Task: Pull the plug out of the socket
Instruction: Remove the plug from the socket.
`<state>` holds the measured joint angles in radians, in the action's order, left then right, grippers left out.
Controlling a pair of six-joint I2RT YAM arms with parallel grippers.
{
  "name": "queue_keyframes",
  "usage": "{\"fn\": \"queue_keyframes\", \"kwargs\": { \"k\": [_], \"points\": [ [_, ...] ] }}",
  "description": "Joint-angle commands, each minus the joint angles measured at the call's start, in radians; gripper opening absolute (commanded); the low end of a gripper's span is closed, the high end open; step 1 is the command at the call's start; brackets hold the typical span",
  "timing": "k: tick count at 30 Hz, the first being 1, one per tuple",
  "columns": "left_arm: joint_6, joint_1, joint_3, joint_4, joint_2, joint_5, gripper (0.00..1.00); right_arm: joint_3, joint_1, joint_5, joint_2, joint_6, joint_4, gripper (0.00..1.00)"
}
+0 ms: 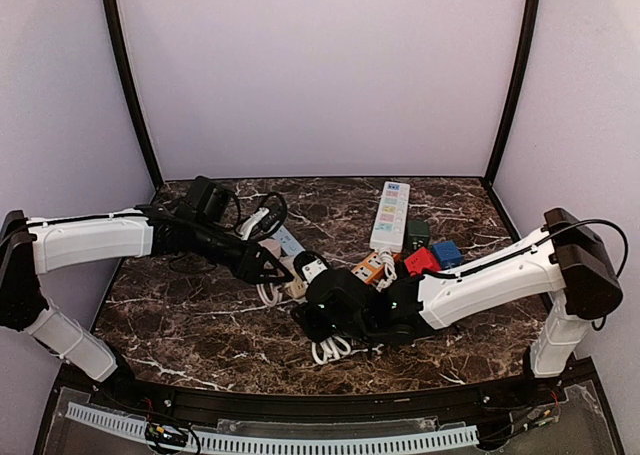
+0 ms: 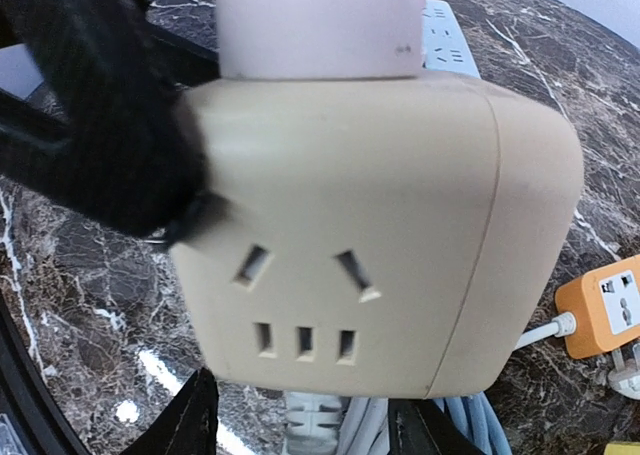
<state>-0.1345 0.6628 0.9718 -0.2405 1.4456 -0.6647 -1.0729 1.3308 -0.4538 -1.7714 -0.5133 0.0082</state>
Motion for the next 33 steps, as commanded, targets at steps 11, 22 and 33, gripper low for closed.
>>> {"fn": "queue_keyframes", "kwargs": {
  "k": [11, 22, 33],
  "points": [
    [-0.017, -0.007, 0.007, 0.070, 0.000, -0.132, 0.01, 0.006, 0.013, -0.183, -0.040, 0.016, 0.090, 0.44],
    [0.001, -0.014, 0.013, 0.056, 0.007, -0.120, 0.01, 0.012, 0.014, -0.183, -0.030, 0.110, 0.173, 0.09],
    [0.031, -0.020, 0.017, 0.027, -0.002, -0.056, 0.01, 0.090, 0.051, -0.116, 0.048, 0.275, 0.237, 0.00]
  ]
}}
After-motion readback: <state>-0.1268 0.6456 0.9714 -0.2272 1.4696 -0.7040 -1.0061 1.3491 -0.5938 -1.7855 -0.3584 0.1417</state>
